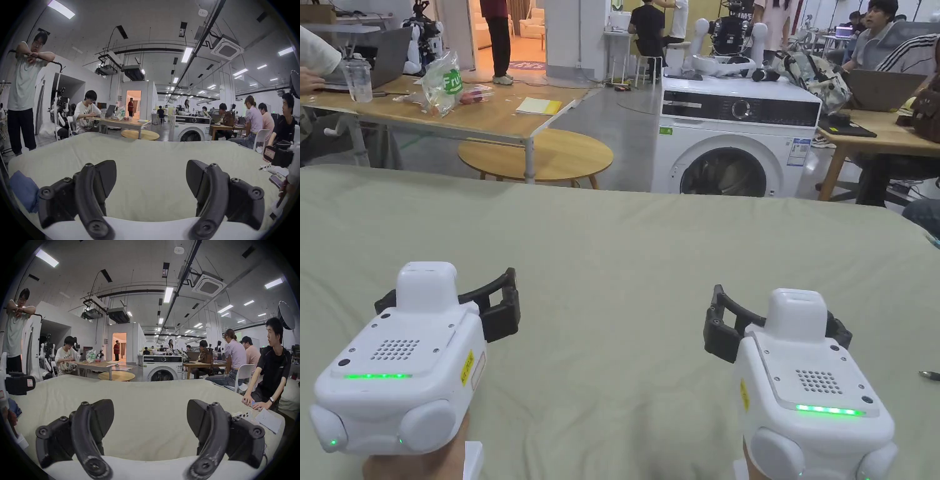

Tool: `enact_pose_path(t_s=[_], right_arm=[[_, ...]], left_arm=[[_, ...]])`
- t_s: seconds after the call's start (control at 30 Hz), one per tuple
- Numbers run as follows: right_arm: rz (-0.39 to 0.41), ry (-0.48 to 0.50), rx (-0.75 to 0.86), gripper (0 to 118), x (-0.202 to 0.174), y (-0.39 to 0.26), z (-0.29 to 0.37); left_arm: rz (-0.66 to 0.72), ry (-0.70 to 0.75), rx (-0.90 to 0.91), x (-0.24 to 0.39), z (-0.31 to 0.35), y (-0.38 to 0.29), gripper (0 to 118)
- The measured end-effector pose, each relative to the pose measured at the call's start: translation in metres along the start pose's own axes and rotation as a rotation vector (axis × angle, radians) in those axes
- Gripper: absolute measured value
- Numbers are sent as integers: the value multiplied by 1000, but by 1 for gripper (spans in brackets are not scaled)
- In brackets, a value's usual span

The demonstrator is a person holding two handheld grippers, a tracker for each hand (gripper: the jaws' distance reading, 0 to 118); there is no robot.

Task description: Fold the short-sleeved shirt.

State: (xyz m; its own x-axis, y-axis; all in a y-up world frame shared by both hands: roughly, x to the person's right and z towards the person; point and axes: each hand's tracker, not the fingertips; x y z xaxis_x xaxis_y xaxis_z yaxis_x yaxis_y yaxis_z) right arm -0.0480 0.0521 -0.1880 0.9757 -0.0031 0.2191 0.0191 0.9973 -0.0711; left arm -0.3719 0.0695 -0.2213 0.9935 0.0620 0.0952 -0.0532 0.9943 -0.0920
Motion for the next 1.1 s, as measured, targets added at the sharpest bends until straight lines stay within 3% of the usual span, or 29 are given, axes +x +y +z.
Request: enact_pose_path(t_s=[0.23, 0.37, 0.57, 0.83, 1.1], right_arm=[[-30, 48, -37, 93, 3, 4, -3], [-64, 90, -48, 93, 4, 5, -7], [-89, 55, -55, 93, 1, 8, -11], [-53, -19, -65, 93, -11, 9, -11], [-165, -11, -147, 93, -5, 17, -17]], left_arm=[[-32, -84, 49, 1, -1, 1, 90], [-94, -30, 48, 8, 0, 1, 90], [-68, -24, 8, 2, -5, 3, 90], [-113, 2, 3, 3, -6, -1, 90], [-68, -35, -20, -3, -7, 3, 90]])
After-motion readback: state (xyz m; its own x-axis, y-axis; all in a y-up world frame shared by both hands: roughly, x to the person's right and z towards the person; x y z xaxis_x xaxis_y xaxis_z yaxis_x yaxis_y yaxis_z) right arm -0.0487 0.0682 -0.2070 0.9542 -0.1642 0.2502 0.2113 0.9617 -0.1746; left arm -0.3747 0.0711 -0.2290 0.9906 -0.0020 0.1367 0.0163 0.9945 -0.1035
